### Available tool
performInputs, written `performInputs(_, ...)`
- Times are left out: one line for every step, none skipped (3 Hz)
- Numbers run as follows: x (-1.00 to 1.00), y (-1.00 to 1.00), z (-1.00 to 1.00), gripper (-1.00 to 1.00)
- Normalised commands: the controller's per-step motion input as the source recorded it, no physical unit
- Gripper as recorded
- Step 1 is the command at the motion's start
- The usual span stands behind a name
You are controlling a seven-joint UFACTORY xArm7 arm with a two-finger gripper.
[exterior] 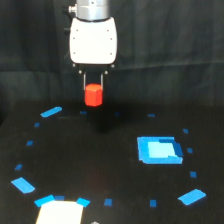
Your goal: Pick up the red object from the table
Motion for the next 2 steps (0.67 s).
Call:
performInputs(-0.41,-0.93,-1.0,-0.85)
performInputs(0.19,1.0,0.85,-1.0)
